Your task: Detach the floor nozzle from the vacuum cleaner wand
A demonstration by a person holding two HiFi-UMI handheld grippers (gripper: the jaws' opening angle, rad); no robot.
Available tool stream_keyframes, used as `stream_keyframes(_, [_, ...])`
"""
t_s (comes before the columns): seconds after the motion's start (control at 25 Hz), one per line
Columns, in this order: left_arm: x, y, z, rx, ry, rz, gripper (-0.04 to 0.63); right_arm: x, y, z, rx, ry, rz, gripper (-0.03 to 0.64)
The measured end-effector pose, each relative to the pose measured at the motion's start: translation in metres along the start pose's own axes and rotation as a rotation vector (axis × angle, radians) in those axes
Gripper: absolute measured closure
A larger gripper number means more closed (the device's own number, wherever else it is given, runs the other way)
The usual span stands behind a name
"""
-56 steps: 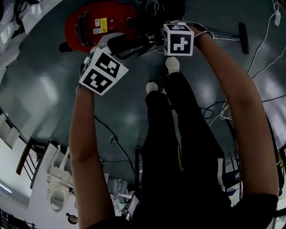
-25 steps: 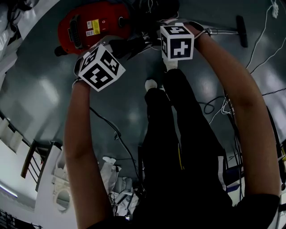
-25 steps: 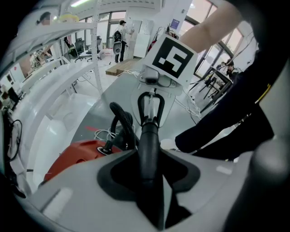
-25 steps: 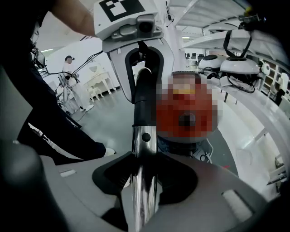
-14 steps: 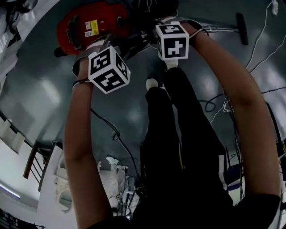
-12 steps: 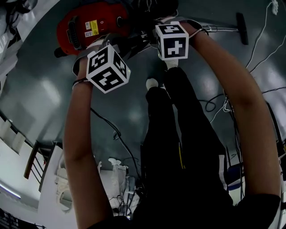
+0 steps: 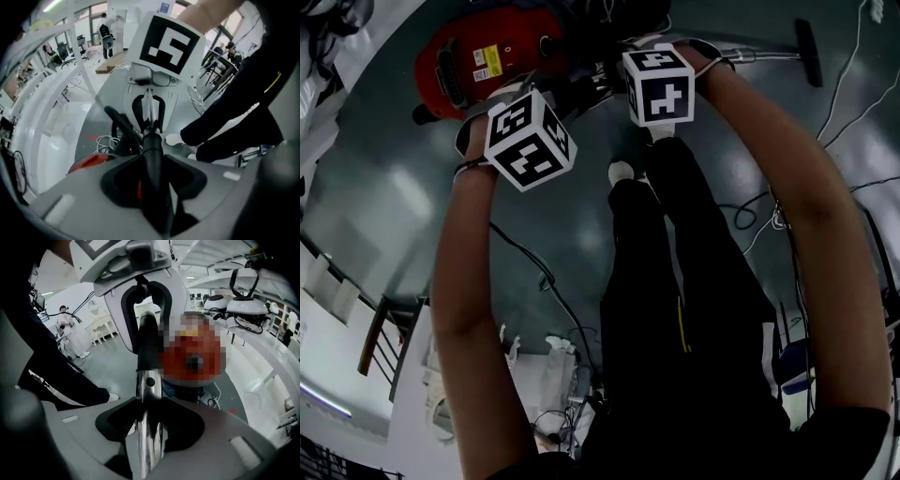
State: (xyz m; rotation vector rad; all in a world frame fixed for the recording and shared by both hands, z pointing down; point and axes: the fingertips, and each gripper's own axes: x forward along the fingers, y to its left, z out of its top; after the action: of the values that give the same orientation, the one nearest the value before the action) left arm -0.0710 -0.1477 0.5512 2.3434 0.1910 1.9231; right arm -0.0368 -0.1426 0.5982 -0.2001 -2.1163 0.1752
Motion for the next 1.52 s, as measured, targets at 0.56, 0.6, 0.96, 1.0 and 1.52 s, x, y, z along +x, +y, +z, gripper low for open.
stream_keyframes(0.56, [0.003,-0.004,-0.009,-0.058,0.041,-0.023,0.445,0.006,0.002,0.002,0.017,-0.021,-0.022,0.451])
stream_keyframes(0.6, [0.003,-0.004,-0.010,-0.063,0.042,-0.023,0.445,0.006,0.002,0.003,0.020,-0.022,-0.021,0.451])
stream_keyframes(0.96, [-0.003,-0.004,-0.017,-0.106,0.030,-0.037,0.445,0.006,0.003,0.011,0.032,-0.057,-0.017,0.451])
stream_keyframes(1.0, [-0.002,-0.004,-0.018,-0.113,0.029,-0.046,0.445,0.006,0.003,0.011,0.031,-0.056,-0.023,0.451])
stream_keyframes(1.52, [-0.066,-0.001,-0.156,-0.177,0.258,0.037,0.443,-0.007,0.024,-0.134,0.053,0.297,-0.039,0.450])
